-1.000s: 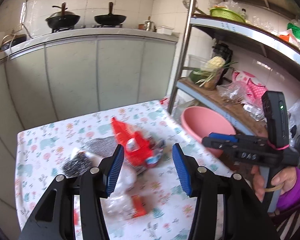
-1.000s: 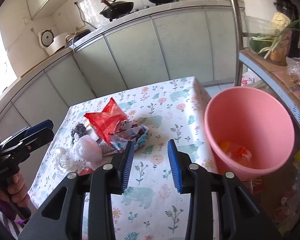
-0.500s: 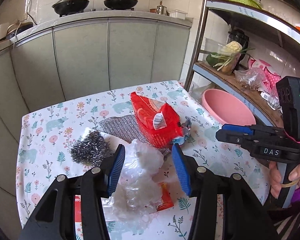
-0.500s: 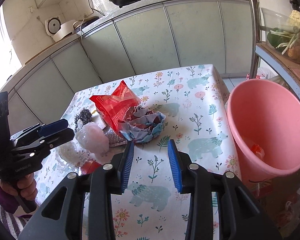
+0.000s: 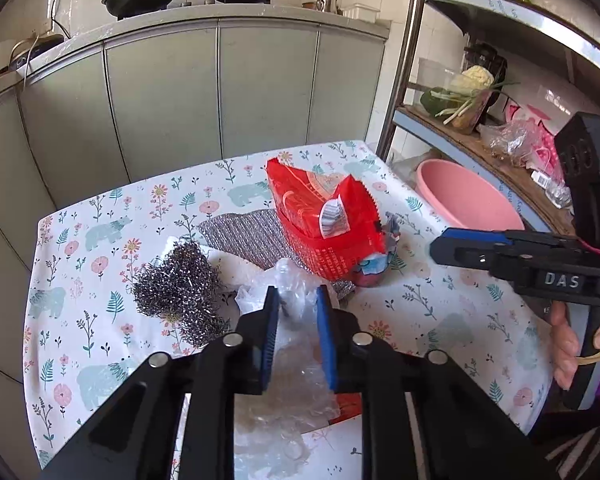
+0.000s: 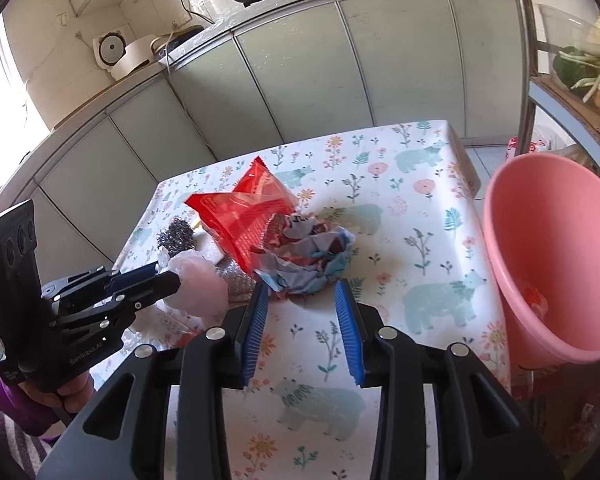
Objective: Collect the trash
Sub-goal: 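Grasp the blue patterned cloth with the right gripper while the left grasps a white plastic bag, then carry the cloth and plastic bag over the pink bucket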
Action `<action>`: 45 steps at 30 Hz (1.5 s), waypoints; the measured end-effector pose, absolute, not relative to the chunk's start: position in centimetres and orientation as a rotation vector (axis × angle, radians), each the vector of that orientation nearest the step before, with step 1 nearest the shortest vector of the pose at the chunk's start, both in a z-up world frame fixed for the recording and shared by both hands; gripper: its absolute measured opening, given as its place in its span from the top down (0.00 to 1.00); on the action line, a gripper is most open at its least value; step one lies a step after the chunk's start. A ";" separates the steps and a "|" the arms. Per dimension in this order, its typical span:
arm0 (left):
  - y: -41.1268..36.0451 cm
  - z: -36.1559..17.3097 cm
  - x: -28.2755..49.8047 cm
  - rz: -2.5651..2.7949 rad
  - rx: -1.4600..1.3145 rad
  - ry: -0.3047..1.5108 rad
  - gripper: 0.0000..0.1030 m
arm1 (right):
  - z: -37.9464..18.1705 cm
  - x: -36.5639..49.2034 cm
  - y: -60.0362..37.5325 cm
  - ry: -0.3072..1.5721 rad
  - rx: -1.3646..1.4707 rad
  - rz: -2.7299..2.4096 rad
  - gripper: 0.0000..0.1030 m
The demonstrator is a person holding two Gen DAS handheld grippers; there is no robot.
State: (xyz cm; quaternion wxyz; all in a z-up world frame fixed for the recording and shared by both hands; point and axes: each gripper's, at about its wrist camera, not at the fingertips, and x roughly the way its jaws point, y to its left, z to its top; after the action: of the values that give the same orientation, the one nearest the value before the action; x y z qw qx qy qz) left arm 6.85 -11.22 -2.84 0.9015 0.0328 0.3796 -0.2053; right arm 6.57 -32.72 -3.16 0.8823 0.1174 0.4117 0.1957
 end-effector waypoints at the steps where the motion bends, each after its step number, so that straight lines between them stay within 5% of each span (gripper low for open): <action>1: -11.0 -2.5 6.7 -0.427 0.056 0.776 0.85 | -3.1 6.7 -32.5 0.859 0.249 0.414 0.65; 17: -8.0 0.9 5.4 -0.441 -0.045 0.678 0.85 | -4.6 9.4 -28.1 0.825 0.040 0.383 0.65; 19: -7.8 0.9 5.4 -0.440 -0.052 0.678 0.85 | -4.8 9.8 -27.9 0.837 0.043 0.388 0.75; 25: -7.6 0.9 5.3 -0.439 -0.062 0.672 0.85 | -4.4 9.3 -28.1 0.838 0.042 0.400 0.84; 45: -8.3 2.9 3.4 -0.476 -0.047 0.609 0.85 | -1.8 3.4 -33.1 0.876 0.087 0.339 0.85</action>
State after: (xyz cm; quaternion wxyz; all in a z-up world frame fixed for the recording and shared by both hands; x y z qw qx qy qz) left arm 3.42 -8.30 2.94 0.9260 -0.0228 0.2968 -0.2320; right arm 3.40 -33.14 -1.79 0.8907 0.0421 0.4221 0.1634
